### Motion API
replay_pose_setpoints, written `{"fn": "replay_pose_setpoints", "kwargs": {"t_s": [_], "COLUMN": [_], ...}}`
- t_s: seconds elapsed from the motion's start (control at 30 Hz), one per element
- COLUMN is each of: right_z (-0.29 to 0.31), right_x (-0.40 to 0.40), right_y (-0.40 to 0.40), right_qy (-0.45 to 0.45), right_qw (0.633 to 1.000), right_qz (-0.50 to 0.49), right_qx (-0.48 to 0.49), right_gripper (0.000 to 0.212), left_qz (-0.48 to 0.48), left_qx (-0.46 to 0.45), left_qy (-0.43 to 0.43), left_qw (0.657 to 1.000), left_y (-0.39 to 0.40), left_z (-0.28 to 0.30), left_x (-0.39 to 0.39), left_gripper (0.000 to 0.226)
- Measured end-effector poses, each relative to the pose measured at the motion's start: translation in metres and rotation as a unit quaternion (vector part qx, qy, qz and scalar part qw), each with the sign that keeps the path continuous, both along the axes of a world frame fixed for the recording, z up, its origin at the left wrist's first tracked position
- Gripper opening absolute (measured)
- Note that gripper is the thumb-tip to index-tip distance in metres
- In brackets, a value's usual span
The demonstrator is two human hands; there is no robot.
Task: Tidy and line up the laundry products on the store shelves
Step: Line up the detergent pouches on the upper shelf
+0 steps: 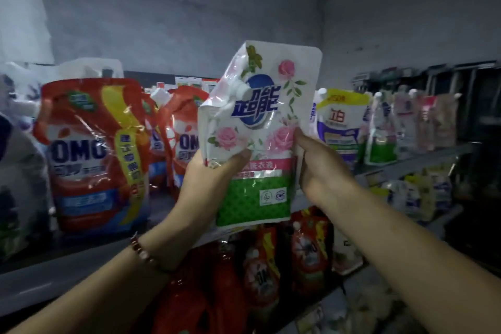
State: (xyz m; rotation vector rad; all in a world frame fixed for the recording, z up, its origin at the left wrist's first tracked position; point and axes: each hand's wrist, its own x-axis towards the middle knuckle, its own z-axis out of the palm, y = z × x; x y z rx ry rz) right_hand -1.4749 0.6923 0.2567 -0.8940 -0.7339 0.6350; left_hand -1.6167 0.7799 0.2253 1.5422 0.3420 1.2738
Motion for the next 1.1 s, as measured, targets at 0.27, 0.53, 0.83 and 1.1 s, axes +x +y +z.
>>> {"fn": "replay_pose_setpoints", "kwargs": {"t_s": [0.27, 0.53, 0.83, 1.1], "right_z": [0.035, 0.031, 0.004, 0.082], "right_x": [0.112, 0.204, 0.244, 0.267], "right_y": [0.023, 0.092, 0.112, 0.086], "right_qy": [0.054, 0.030, -0.082, -0.459], "right_qw": [0.997, 0.998, 0.987, 0.881], "right_qz": [-0.061, 0.005, 0.062, -0.075], "right_qx": [0.002, -0.054, -0.126, -0.092], "right_gripper": [0.025, 0.031, 0.015, 0.053], "left_qz": [-0.007, 0.078, 0.205, 0.368], "left_qx": [0.059, 0.031, 0.118, 0.321], "left_qy": [0.027, 0.057, 0.131, 0.386], "left_qw": [0.998, 0.995, 0.963, 0.783], "left_y": [0.016, 0.054, 0.043, 0.048], "left_z": [0.028, 0.025, 0.060, 0.111], "left_x": [0.116, 0.187, 0.183, 0.179], "left_gripper": [0.036, 0.033, 0.067, 0.059]}}
